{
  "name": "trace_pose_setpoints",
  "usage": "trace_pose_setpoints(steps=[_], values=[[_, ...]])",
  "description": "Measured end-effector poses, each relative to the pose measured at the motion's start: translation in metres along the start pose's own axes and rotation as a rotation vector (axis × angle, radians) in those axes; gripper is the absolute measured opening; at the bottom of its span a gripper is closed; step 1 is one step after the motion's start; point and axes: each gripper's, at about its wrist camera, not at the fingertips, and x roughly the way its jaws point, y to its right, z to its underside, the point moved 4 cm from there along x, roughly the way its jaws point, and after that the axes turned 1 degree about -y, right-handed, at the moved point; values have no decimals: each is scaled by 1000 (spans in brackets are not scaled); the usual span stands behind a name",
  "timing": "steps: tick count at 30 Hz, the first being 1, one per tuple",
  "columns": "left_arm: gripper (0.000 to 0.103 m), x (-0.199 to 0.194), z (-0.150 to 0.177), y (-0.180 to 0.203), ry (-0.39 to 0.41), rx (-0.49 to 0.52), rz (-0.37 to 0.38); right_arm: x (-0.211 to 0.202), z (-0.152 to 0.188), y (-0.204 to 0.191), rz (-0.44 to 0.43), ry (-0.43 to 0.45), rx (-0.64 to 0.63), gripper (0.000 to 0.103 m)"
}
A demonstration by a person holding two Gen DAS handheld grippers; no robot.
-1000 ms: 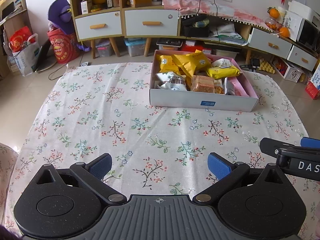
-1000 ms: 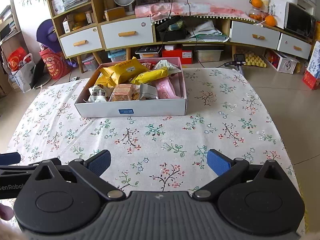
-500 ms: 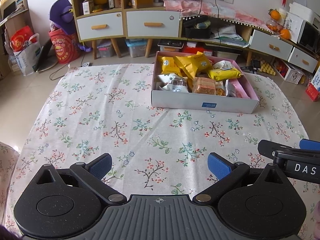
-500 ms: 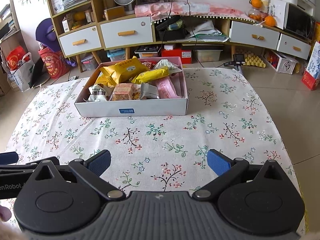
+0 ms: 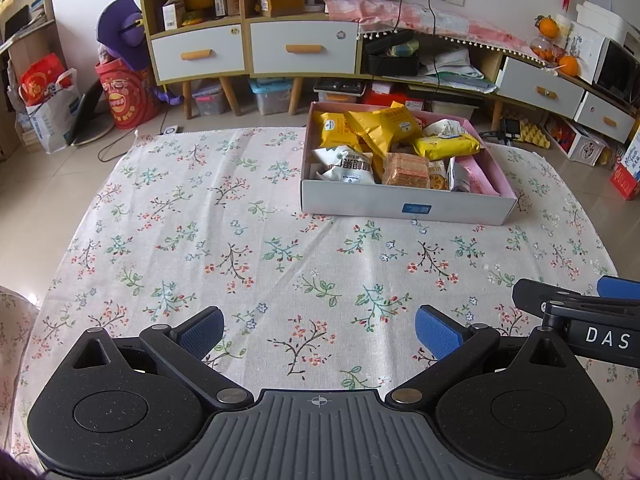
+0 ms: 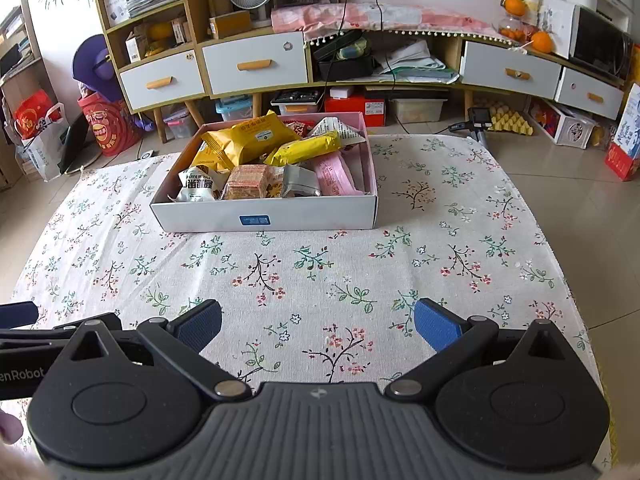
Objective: Organize snacks
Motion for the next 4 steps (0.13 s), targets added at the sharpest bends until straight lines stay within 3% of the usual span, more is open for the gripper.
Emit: trace_pose_setpoints(steps=[4], values=[[102,0,0,1,2,8,-3,0,0,0,0,0,-1,103]])
